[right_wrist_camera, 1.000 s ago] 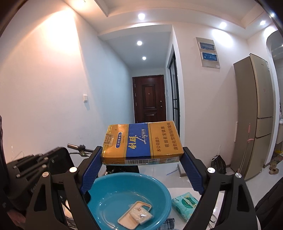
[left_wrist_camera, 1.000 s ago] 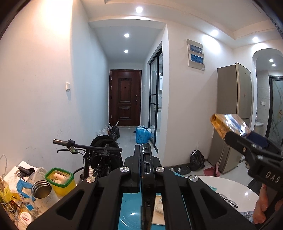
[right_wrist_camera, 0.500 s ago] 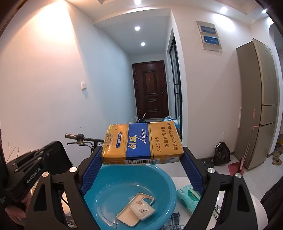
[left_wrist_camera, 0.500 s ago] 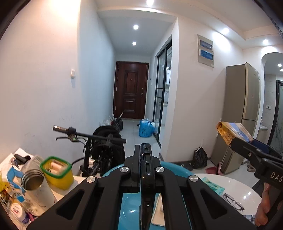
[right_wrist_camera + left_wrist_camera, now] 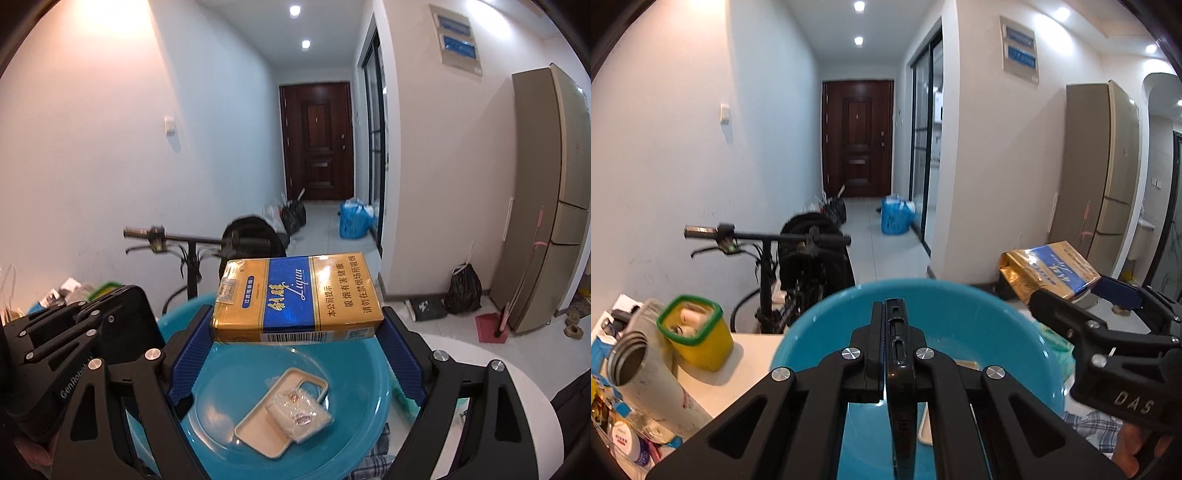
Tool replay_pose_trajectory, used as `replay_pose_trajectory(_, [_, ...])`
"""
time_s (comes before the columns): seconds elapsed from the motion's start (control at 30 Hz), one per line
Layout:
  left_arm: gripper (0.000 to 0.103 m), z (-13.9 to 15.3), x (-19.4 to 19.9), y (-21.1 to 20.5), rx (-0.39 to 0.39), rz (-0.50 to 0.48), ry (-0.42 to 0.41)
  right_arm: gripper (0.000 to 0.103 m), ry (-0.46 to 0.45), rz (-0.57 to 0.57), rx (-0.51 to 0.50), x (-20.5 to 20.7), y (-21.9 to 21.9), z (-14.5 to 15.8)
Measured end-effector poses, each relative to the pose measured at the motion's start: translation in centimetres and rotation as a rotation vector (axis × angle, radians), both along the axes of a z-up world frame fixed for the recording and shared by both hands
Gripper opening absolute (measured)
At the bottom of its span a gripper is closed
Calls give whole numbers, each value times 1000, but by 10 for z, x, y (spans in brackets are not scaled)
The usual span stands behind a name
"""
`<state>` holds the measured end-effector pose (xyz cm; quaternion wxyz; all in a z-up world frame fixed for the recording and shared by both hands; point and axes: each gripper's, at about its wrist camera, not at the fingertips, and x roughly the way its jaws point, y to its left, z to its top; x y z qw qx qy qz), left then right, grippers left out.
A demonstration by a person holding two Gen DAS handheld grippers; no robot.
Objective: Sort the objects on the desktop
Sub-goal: 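Lift the phone case and cigarette pack up over the turquoise basin, then open the left gripper to drop the black phone case into the basin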
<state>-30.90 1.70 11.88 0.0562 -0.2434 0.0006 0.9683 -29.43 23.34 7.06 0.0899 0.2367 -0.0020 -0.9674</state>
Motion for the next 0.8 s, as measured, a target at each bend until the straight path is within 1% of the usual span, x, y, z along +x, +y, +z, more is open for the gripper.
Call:
replay_pose_trajectory(0.1, [3, -13, -11, 0, -13, 14, -33, 85, -41, -3, 23, -11, -4, -11])
replay_pose_trajectory(0.23, [3, -25, -20, -3, -19, 10, -72, 85, -85, -10, 40, -23, -6, -24])
replay_pose_trajectory(0.43, [3, -32, -29, -8, -12, 14, -93, 85, -170, 3, 9, -39, -1, -43])
replay_pose_trajectory(0.67, [3, -38, -35, -7, -16, 10, -126, 85, -188, 5, 46, -44, 0, -49])
replay_pose_trajectory(0.8, [4, -46, -44, -10, 6, 13, -182, 85, -200, 12, 36, -46, 1, -50])
